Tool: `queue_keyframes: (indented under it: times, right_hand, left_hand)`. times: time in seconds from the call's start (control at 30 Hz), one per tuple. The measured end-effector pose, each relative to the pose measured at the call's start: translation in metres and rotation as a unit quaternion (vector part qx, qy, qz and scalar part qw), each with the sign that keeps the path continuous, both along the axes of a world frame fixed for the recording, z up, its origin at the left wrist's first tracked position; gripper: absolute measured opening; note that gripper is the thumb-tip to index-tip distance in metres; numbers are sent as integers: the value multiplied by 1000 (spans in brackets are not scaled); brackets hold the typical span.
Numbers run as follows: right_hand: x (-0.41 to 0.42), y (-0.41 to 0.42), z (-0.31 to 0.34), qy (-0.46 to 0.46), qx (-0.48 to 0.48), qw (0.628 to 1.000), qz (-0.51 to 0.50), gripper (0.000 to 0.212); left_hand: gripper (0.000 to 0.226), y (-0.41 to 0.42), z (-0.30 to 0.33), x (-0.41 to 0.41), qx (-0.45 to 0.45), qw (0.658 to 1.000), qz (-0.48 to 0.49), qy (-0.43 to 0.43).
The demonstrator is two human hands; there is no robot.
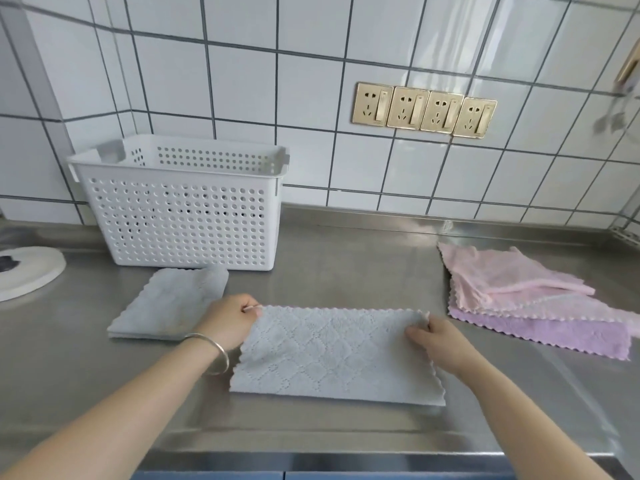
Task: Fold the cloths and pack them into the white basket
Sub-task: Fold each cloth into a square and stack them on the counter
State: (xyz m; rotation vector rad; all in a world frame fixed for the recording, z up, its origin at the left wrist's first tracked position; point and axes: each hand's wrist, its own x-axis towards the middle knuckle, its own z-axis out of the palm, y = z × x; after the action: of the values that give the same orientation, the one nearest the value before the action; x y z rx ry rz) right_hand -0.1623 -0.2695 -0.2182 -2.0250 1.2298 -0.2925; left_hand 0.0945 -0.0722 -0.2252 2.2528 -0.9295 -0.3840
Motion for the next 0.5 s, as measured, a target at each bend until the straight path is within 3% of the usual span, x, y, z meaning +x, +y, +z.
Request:
queue_keyframes:
  times: [0.2, 0.43, 0.5]
  right_hand:
    - [19, -4, -9, 34, -57, 997, -26, 28]
    - [24, -8, -13, 83, -53, 995, -33, 7]
    - [27, -6, -12, 86, -54, 994, -50, 16]
  left_hand:
    - [23, -31, -18, 23, 83, 995, 29, -42]
    - [21, -48, -21, 26, 131, 988, 1, -83]
    - [22, -50, -21, 27, 139, 986, 4, -96]
